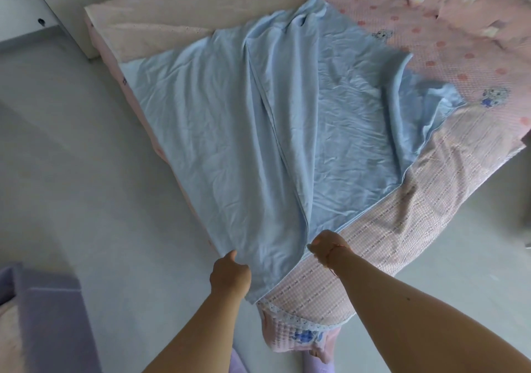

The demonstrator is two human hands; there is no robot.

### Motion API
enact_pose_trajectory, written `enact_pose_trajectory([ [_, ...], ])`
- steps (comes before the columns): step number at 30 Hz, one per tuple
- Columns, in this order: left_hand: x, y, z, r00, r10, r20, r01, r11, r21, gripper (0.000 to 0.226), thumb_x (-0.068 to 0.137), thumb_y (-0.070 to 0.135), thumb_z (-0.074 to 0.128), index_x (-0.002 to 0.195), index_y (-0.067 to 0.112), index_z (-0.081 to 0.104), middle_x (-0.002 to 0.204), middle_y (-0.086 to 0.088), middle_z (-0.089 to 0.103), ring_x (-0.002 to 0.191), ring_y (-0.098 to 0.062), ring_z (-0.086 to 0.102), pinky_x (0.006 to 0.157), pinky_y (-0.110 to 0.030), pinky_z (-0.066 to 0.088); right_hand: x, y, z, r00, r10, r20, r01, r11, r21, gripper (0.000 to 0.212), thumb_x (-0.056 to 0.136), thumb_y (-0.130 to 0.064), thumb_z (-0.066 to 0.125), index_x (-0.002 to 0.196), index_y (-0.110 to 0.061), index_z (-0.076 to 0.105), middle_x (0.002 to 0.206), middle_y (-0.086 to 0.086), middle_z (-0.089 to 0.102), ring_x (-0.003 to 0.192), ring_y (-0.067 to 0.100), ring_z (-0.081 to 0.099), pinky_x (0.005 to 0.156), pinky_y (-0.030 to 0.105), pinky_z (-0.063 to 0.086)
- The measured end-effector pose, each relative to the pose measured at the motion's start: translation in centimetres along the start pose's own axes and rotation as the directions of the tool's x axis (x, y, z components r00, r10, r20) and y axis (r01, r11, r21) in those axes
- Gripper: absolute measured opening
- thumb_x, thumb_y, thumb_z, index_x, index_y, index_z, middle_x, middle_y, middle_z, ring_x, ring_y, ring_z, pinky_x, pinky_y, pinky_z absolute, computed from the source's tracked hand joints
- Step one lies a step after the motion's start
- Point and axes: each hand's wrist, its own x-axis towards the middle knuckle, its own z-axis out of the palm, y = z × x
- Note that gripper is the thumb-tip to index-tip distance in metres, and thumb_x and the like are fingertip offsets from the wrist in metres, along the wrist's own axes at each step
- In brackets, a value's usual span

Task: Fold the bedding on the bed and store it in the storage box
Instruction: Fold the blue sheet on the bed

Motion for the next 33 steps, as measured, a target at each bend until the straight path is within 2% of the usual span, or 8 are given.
enact_pose_trajectory([
  [11,-4.4,15.2,2.0,0.969,0.246,0.018,-0.245,0.967,-0.064,0.059,0.097,0.027,0.048,0.151,0.016,0.028,0.154,-0.007,0.035,0.141,-0.021,0.034,0.114,-0.035,0.029,0.0,5.0,-13.5,0.997,0.043,-0.071,-0.022,0.961,0.277,0.035,0.092,-0.021,0.054,0.119,0.000,0.059,0.118,0.021,0.063,0.109,0.034,0.061,0.094,0.040,0.050],
  [14,-5.7,19.7,2.5,0.955,0.292,0.048,-0.290,0.956,-0.055,0.058,0.096,0.026,0.049,0.150,0.015,0.030,0.150,-0.007,0.041,0.137,-0.021,0.040,0.111,-0.031,0.032,-0.2,6.4,-17.4,0.993,0.059,-0.102,-0.019,0.933,0.359,0.034,0.093,-0.018,0.054,0.120,0.002,0.058,0.110,0.020,0.063,0.091,0.028,0.059,0.080,0.035,0.051],
  [17,-6.5,24.1,2.8,0.932,0.356,0.068,-0.355,0.935,-0.026,0.055,0.097,0.026,0.050,0.148,0.011,0.034,0.144,-0.008,0.049,0.132,-0.021,0.045,0.107,-0.029,0.033,-0.9,7.2,-20.9,0.988,0.070,-0.137,-0.006,0.906,0.423,0.012,0.094,-0.018,0.053,0.099,-0.009,0.060,0.090,0.012,0.057,0.080,0.024,0.053,0.071,0.032,0.049],
  [20,-6.0,28.0,3.3,0.915,0.395,0.084,-0.392,0.918,-0.055,0.055,0.092,0.029,0.055,0.142,0.009,0.043,0.134,-0.011,0.058,0.124,-0.026,0.053,0.105,-0.037,0.041,-1.5,8.3,-23.6,0.981,0.102,-0.167,-0.007,0.871,0.492,0.025,0.094,-0.019,0.051,0.070,-0.015,0.049,0.070,0.005,0.056,0.064,0.020,0.054,0.065,0.030,0.049],
  [23,-3.0,30.4,5.4,0.908,0.404,0.109,-0.385,0.909,-0.162,0.070,0.065,0.050,0.058,0.125,0.013,0.056,0.115,-0.016,0.068,0.106,-0.032,0.065,0.095,-0.048,0.051,-2.0,9.6,-26.0,0.973,0.123,-0.197,0.005,0.837,0.547,0.029,0.094,-0.020,0.051,0.066,-0.017,0.048,0.069,0.004,0.056,0.061,0.018,0.054,0.061,0.029,0.049],
  [27,-6.4,34.7,6.6,0.885,0.436,0.163,-0.411,0.896,-0.167,0.025,0.089,0.027,0.055,0.113,0.021,0.053,0.082,-0.006,0.066,0.072,-0.021,0.064,0.064,-0.029,0.049,-1.8,12.4,-28.7,0.956,0.148,-0.254,0.043,0.785,0.618,0.035,0.097,-0.019,0.047,0.064,-0.008,0.051,0.066,0.010,0.060,0.063,0.027,0.059,0.062,0.033,0.052],
  [30,-7.0,37.9,8.6,0.876,0.452,0.166,-0.426,0.889,-0.170,0.023,0.094,0.021,0.053,0.117,0.017,0.053,0.078,-0.005,0.066,0.068,-0.018,0.063,0.065,-0.027,0.048,-0.8,14.8,-31.4,0.947,0.185,-0.262,0.044,0.734,0.678,0.034,0.096,-0.018,0.049,0.065,-0.005,0.053,0.060,0.006,0.058,0.051,0.019,0.055,0.053,0.028,0.049],
  [33,-7.6,42.5,11.9,0.873,0.464,0.152,-0.435,0.880,-0.189,0.013,0.094,0.015,0.052,0.081,0.018,0.051,0.079,-0.012,0.062,0.064,-0.022,0.059,0.064,-0.027,0.043,1.5,18.2,-35.5,0.943,0.200,-0.266,0.032,0.741,0.671,0.037,0.096,-0.020,0.050,0.064,-0.004,0.054,0.060,0.006,0.058,0.051,0.017,0.055,0.052,0.027,0.049],
])
